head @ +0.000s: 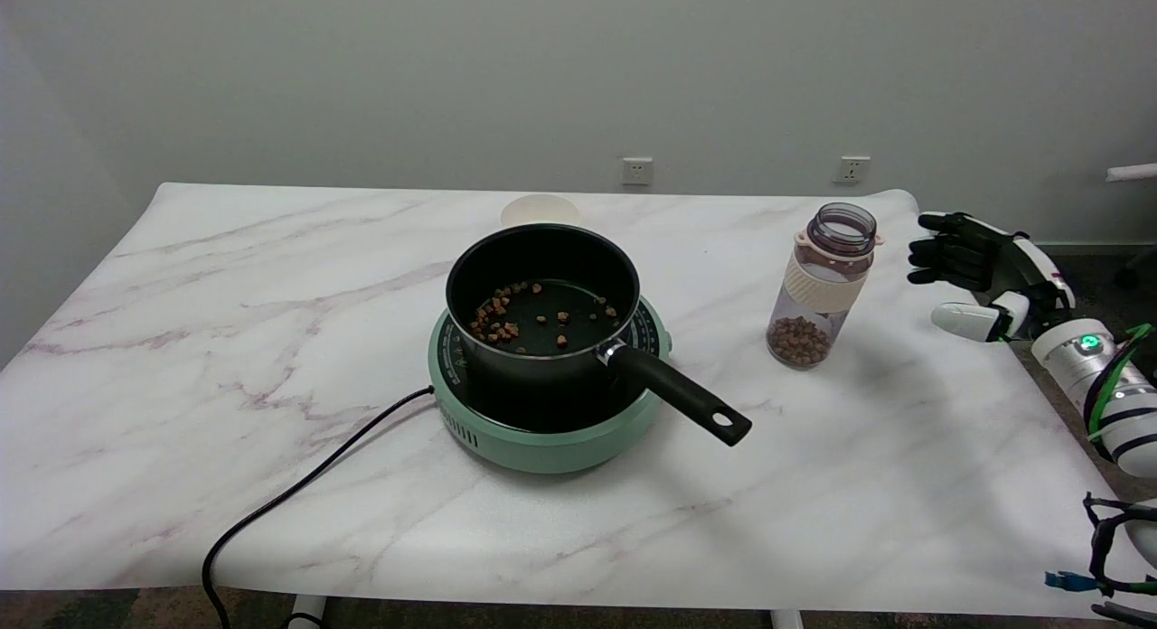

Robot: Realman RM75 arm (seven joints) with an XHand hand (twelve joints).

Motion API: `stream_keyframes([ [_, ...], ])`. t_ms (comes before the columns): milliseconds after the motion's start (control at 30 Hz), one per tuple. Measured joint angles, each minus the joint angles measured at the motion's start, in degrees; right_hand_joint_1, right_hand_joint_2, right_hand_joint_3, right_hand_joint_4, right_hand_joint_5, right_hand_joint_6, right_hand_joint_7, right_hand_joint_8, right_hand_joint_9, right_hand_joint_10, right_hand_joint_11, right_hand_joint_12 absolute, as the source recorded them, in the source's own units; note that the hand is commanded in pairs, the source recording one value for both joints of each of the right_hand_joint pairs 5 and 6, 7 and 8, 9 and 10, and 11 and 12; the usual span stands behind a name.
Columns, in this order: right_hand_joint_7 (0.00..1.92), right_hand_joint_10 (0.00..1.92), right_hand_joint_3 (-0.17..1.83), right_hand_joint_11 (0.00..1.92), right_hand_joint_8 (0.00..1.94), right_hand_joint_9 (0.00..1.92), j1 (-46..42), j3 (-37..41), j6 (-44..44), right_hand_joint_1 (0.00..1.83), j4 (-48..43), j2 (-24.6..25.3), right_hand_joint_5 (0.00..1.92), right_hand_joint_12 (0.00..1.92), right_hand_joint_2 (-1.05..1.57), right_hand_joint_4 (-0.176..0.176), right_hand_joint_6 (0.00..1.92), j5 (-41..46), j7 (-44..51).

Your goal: Pick up the bottle.

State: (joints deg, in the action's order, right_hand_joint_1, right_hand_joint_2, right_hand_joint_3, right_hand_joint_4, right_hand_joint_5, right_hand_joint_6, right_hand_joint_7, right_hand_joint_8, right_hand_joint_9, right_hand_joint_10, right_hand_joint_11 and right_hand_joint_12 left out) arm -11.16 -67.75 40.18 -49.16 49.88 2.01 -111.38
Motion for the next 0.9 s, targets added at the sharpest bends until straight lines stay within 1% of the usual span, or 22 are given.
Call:
stream_keyframes([
  [900,0.64,0.63,1.15,0.73,0.64,0.63,3.1,-7.9,-1.2,1.18,-3.5,3.3,0.45,0.73,-0.68,0.0,0.45,4.0,0.3],
])
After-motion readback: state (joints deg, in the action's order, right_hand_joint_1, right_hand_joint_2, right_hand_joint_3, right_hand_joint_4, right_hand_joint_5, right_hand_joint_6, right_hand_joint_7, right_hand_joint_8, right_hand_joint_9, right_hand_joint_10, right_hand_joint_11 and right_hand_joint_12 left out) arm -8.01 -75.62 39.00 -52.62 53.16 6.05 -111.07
